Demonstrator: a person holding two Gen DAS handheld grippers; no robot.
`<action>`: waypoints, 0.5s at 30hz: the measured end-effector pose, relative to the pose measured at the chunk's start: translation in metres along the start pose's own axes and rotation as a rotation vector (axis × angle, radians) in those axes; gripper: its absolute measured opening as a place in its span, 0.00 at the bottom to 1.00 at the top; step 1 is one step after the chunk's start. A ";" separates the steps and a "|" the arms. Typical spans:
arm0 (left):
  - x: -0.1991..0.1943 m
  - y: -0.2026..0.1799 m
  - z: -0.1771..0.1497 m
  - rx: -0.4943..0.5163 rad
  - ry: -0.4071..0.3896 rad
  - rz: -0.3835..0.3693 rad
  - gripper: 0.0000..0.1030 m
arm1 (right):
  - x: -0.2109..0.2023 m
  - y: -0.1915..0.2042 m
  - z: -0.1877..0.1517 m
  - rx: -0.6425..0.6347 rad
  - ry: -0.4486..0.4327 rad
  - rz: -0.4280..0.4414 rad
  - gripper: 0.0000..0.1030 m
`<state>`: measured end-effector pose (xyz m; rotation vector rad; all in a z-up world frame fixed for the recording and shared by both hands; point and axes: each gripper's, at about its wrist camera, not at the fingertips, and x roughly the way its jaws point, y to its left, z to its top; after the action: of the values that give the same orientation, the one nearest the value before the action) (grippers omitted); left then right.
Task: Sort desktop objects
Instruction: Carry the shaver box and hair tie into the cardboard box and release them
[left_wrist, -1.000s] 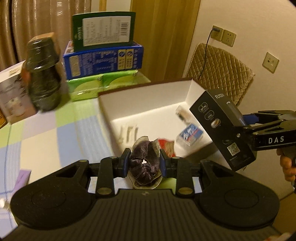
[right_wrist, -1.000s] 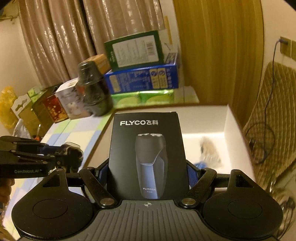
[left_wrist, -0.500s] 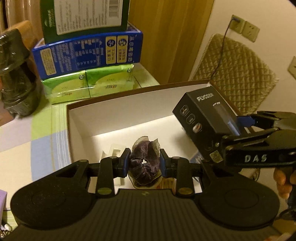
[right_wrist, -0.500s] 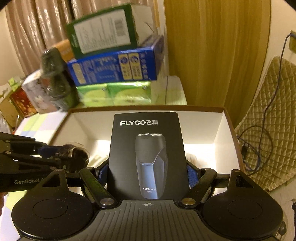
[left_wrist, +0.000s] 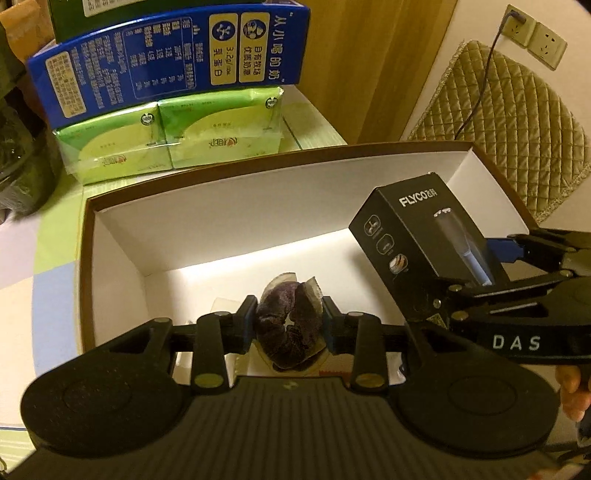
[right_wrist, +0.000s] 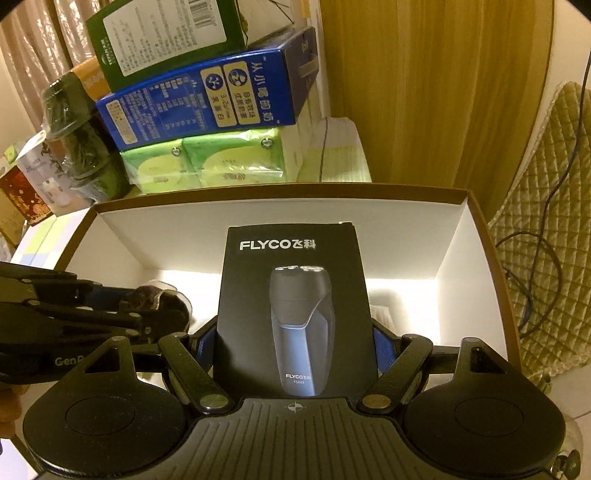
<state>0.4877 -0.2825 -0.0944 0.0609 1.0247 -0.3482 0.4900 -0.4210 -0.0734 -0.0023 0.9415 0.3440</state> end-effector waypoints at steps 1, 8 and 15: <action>0.002 0.000 0.001 -0.001 -0.001 0.005 0.35 | 0.001 -0.001 0.000 0.001 0.002 0.003 0.74; 0.007 0.004 0.003 0.003 0.003 0.027 0.44 | 0.011 -0.002 0.004 0.005 0.015 0.015 0.74; -0.001 0.009 0.005 0.004 -0.013 0.049 0.55 | 0.018 -0.005 0.006 0.007 0.017 0.030 0.74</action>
<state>0.4943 -0.2750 -0.0920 0.0871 1.0085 -0.3053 0.5064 -0.4191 -0.0849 0.0149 0.9605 0.3693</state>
